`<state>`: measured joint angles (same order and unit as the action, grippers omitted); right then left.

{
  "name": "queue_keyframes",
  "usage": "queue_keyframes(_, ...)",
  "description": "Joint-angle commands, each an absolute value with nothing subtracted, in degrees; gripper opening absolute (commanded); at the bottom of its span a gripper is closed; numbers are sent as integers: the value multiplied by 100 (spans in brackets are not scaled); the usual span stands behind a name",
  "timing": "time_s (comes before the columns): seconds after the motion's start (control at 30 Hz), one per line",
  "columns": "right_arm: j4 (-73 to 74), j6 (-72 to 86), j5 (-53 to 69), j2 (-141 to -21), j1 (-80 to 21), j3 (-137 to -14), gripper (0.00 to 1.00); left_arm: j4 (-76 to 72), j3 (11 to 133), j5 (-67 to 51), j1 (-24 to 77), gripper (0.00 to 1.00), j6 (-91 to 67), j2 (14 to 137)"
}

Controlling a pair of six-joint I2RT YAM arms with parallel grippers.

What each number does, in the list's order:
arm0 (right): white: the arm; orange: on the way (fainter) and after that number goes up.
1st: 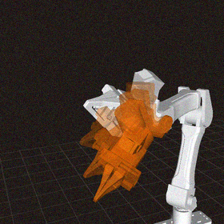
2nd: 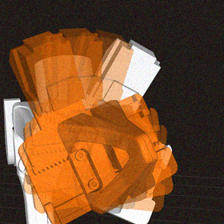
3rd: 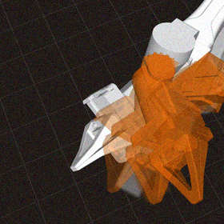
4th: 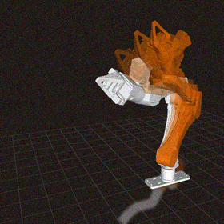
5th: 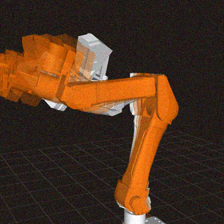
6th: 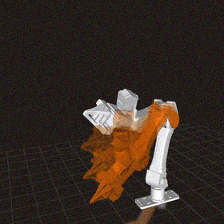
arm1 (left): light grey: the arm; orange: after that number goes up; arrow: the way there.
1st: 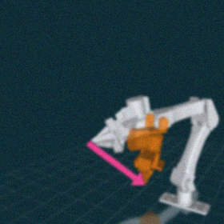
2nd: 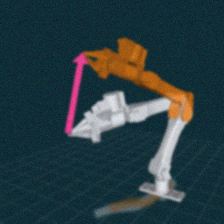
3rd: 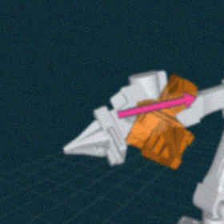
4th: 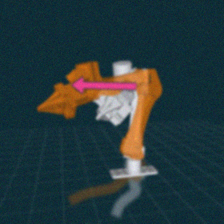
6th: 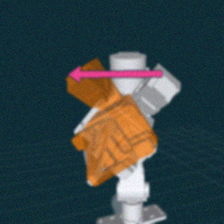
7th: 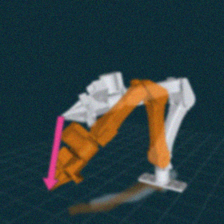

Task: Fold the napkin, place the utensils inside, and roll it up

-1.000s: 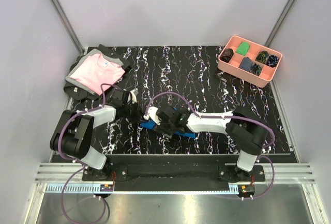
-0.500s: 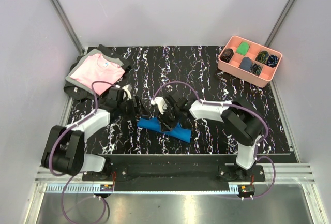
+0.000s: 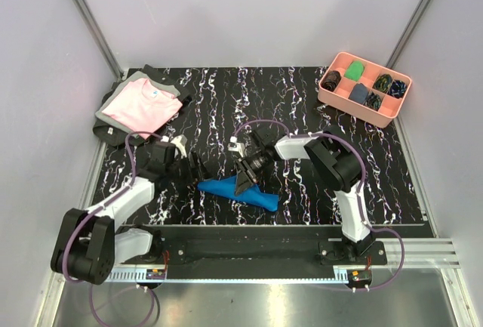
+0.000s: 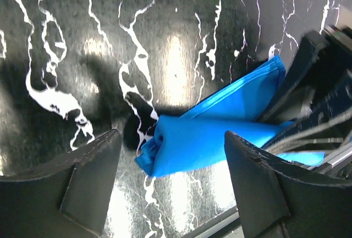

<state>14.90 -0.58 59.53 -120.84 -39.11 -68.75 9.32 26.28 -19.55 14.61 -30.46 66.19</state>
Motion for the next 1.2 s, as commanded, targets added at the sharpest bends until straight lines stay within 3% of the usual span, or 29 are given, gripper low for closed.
queue_keyframes(0.0,2021,-79,5950,-12533,-3859,-6987,36,335,2330,-2171,1459,76,-3216,6232)
queue_keyframes(0.33,2259,-35,6187,-12955,-3779,-7268,35,-518,1890,-2496,1468,58,-3322,6380)
queue_keyframes(0.43,2294,-35,6144,-12981,-3744,-7339,36,-711,1846,-2601,1468,46,-3357,6530)
queue_keyframes(0.47,2303,-35,6126,-12981,-3718,-7356,37,-799,1846,-2680,1468,40,-3366,6556)
queue_keyframes(0.6,2346,263,5846,-12833,-3674,-7505,43,-730,1889,-2716,1468,3,-3419,6688)
queue_keyframes(0.63,2373,359,5758,-12762,-3656,-7523,46,-625,1933,-2568,1468,0,-3428,6706)
queue_keyframes(0.83,2592,369,4827,-11779,-3647,-7673,63,-18,2250,-2364,1459,0,-3428,6978)
queue_keyframes(1.0,2619,54,3835,-10910,-3691,-7542,67,325,2531,-2408,1450,0,-3402,7303)
queue_keyframes(1.17,2312,-605,2174,-10232,-4472,-6937,70,544,2812,-2584,1380,0,-3357,7663)
